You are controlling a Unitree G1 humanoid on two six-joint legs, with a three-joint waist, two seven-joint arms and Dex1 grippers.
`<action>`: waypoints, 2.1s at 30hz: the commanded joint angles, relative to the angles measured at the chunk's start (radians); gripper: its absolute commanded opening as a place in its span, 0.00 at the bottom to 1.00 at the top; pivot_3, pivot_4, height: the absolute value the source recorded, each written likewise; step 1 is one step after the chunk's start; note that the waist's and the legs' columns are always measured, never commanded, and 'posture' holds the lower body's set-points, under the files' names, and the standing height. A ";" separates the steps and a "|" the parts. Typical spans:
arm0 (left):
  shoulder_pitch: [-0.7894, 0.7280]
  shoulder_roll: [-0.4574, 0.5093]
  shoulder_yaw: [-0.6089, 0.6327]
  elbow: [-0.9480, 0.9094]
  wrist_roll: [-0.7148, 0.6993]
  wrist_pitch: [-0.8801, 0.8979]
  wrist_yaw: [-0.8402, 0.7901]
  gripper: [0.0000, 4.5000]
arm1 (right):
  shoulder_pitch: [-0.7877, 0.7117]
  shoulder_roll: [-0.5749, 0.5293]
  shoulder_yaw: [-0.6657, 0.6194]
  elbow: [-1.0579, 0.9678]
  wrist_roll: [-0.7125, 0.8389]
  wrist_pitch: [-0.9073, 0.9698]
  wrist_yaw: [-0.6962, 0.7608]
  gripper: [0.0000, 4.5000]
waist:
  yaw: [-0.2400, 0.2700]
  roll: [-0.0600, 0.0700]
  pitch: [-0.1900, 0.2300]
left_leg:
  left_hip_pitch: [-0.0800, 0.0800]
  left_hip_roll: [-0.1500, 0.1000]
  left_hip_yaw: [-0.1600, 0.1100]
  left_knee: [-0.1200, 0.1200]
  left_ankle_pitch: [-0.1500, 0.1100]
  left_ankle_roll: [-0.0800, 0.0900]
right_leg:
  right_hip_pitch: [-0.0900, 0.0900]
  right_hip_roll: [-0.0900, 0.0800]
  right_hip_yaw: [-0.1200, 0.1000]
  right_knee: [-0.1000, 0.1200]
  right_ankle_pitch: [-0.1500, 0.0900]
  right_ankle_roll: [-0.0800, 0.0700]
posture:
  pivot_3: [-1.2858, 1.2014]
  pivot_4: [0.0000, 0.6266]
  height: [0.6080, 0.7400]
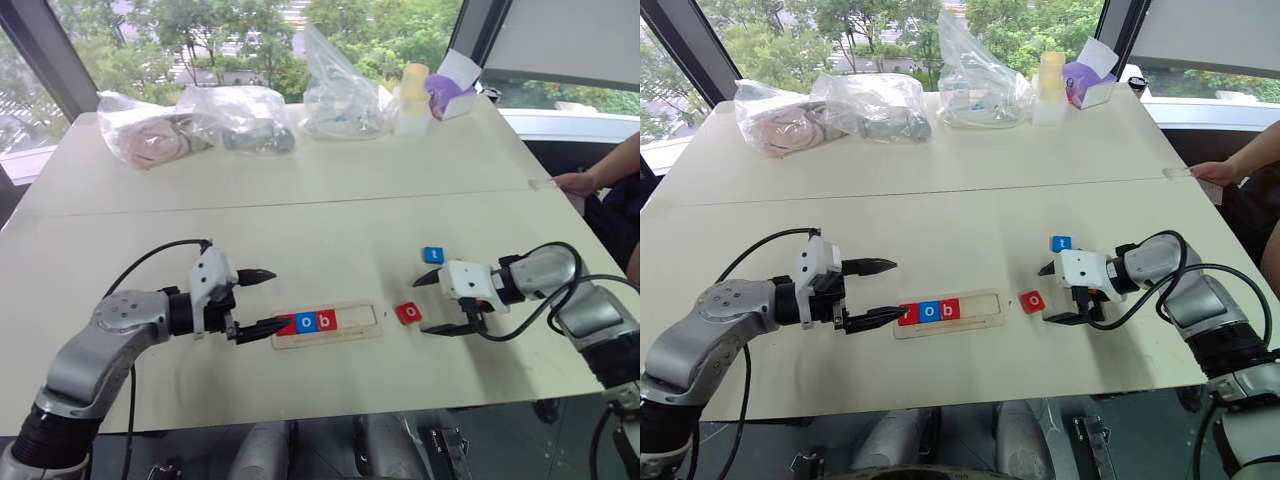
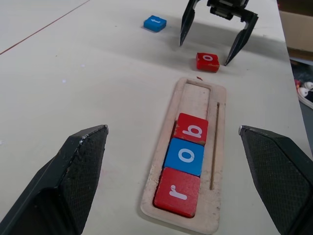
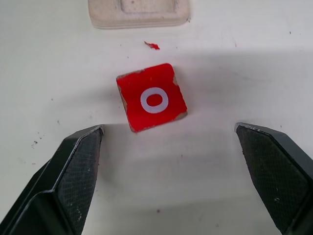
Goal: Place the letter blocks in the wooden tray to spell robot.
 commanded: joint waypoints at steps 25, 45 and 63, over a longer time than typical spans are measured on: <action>0.014 0.029 0.037 -0.044 -0.021 0.004 -0.018 1.00 | -0.056 0.101 -0.015 -0.304 0.069 0.242 -0.003 0.25 | 0.003 0.001 0.000 | -0.001 0.000 0.000 0.000 0.000 -0.001 | -0.003 0.000 0.001 0.004 0.001 0.000 | 0.52 0.24 1.00; -0.006 0.025 0.026 -0.088 -0.050 0.046 0.005 1.00 | -0.127 0.230 0.184 -0.333 -0.078 0.350 -0.092 0.25 | 0.003 0.000 0.000 | -0.002 -0.001 0.000 0.000 0.001 -0.001 | -0.006 0.000 0.001 0.006 0.001 0.000 | 0.52 0.24 1.00; -0.014 0.017 0.023 -0.093 -0.047 0.056 0.025 1.00 | -0.163 0.257 0.162 -0.301 -0.089 0.372 -0.119 0.99 | 0.001 0.000 0.000 | -0.002 -0.001 0.000 0.000 0.001 -0.001 | -0.006 0.000 0.001 0.006 0.001 0.000 | 0.52 0.24 1.00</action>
